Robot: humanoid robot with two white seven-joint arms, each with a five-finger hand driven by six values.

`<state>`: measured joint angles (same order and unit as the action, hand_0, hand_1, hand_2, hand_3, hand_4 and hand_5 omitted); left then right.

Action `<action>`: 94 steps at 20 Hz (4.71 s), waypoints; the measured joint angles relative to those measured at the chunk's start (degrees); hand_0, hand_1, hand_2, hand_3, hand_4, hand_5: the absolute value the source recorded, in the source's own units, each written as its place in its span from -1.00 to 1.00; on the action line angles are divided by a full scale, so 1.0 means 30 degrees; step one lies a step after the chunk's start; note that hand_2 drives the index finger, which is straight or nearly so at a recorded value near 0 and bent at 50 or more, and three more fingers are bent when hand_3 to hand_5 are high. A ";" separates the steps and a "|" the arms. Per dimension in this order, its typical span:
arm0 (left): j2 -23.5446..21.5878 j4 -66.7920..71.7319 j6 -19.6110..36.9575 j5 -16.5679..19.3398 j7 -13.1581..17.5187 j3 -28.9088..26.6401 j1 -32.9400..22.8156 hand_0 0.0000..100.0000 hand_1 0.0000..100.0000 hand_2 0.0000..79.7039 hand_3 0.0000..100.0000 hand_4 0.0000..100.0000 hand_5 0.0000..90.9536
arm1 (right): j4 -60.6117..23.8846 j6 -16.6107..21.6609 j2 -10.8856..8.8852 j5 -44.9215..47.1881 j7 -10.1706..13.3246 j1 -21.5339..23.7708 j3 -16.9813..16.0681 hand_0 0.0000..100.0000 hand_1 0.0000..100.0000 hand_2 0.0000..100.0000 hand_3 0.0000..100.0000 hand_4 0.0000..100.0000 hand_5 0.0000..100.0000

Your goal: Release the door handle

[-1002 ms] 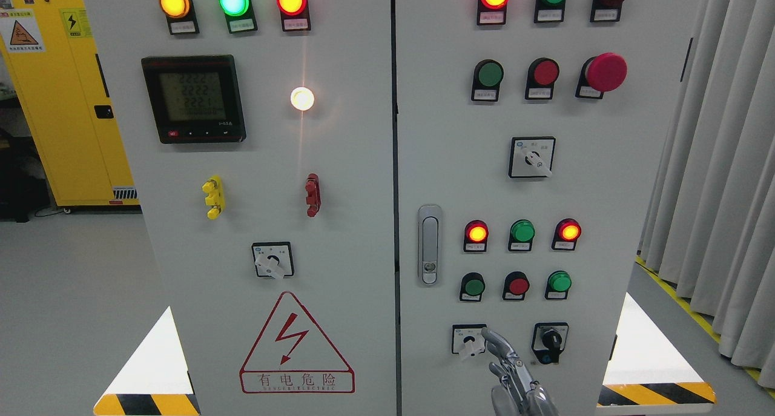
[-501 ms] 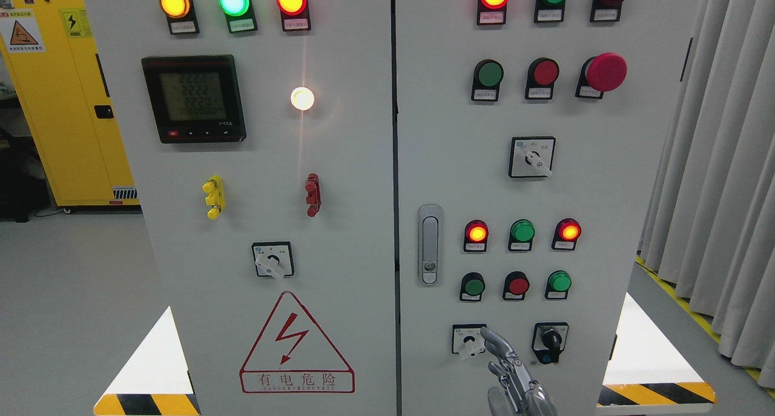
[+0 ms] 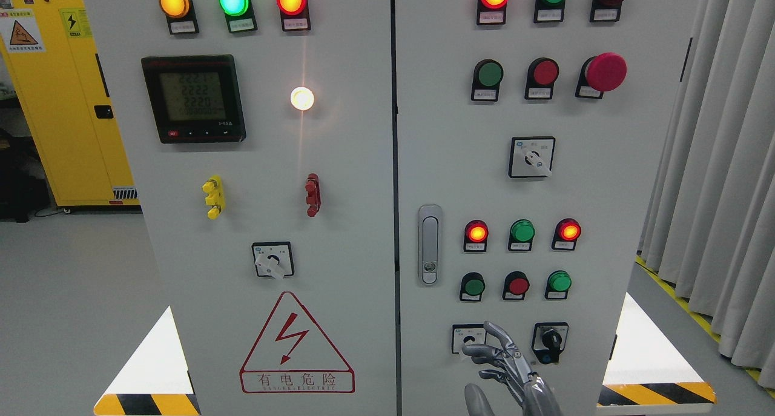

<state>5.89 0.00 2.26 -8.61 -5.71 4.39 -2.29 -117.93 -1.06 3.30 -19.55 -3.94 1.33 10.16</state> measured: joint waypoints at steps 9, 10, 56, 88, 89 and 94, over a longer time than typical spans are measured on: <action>0.0000 0.0000 0.0000 0.0000 0.0001 0.0000 0.0000 -0.76 0.11 -1.00 -1.00 -1.00 -1.00 | 0.0726 0.0055 0.0101 -0.7408 0.1227 -0.1458 0.0299 0.13 -0.20 -0.97 1.00 1.00 1.00; 0.0000 0.0000 0.0000 0.0000 0.0001 0.0000 0.0000 -0.76 0.11 -1.00 -1.00 -1.00 -1.00 | 0.0869 0.0065 0.0108 -0.8219 0.1481 -0.1694 0.0379 0.13 -0.21 -0.97 1.00 1.00 1.00; -0.0002 0.0000 0.0010 0.0000 0.0001 0.0000 0.0000 -0.76 0.11 -1.00 -1.00 -1.00 -1.00 | 0.6846 -0.2383 0.1174 -2.1630 0.5144 -0.5952 0.2809 0.06 -0.23 -0.94 1.00 1.00 1.00; -0.0004 0.0000 0.0012 0.0000 0.0000 0.0000 0.0000 -0.76 0.11 -1.00 -1.00 -1.00 -1.00 | 0.7509 -0.2634 0.1293 -2.1564 0.4909 -0.6183 0.2800 0.11 -0.20 -0.87 1.00 1.00 1.00; -0.0004 0.0000 0.0012 0.0000 0.0000 0.0000 0.0000 -0.76 0.11 -1.00 -1.00 -1.00 -1.00 | 0.7513 -0.2636 0.1294 -2.1558 0.4907 -0.6179 0.2796 0.11 -0.20 -0.86 1.00 1.00 1.00; -0.0004 0.0000 0.0012 0.0000 0.0000 0.0000 0.0000 -0.76 0.11 -1.00 -1.00 -1.00 -1.00 | 0.7543 -0.2649 0.1293 -2.1536 0.4890 -0.6162 0.2779 0.12 -0.19 -0.84 1.00 1.00 1.00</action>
<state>5.88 0.00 2.29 -8.61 -5.71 4.39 -2.29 -95.30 -9.01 7.18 -84.16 10.73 -17.16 18.49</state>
